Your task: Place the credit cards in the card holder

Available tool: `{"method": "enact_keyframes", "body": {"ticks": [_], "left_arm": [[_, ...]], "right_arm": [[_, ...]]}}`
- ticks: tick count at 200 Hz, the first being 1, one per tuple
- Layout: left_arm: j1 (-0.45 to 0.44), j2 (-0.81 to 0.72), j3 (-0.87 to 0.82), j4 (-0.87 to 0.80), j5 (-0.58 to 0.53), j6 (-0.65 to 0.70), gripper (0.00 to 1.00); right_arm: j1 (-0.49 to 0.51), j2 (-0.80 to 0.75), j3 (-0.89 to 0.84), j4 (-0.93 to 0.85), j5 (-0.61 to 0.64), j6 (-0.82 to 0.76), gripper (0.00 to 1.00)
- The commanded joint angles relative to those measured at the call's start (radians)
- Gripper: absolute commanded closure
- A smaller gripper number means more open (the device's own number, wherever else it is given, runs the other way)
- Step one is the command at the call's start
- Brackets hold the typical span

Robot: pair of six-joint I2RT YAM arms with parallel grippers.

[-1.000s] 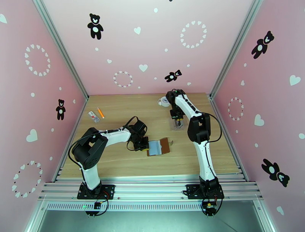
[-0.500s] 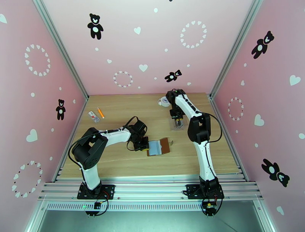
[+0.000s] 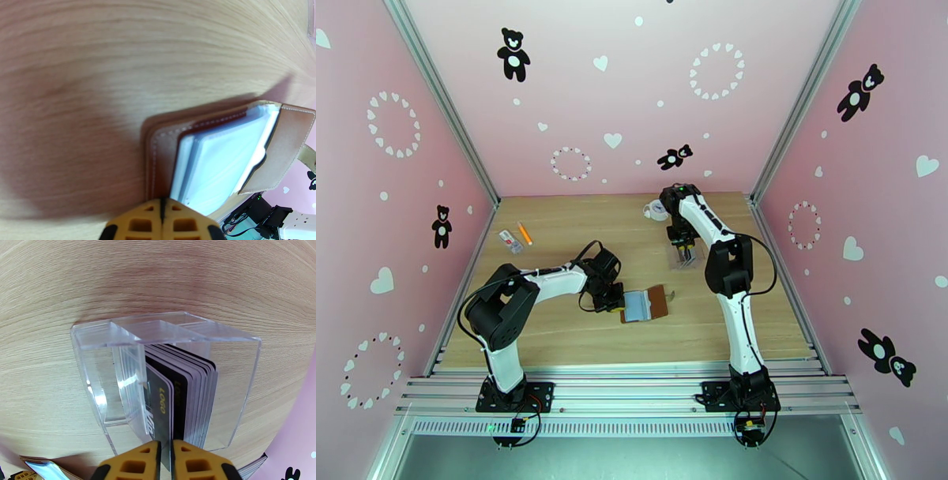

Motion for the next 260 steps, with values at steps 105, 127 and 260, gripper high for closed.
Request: {"method": "enact_keyframes", "body": {"ticks": [105,127,260], "left_arm": [[-0.03,0.069,-0.034,-0.071,-0.072,0.019,1.0],[-0.03,0.07,-0.033,-0.072,-0.073,0.022,1.0],[-0.028,0.072,-0.031,-0.08,-0.074,0.031,1.0]], "right_arm": [[0.008,-0.014,0.021,-0.001,-0.092,0.002,0.77],[0.009,-0.01,0.021,-0.001,-0.101,0.001,0.77],[-0.012,-0.012,0.024,0.038,-0.177,0.011,1.0]]}}
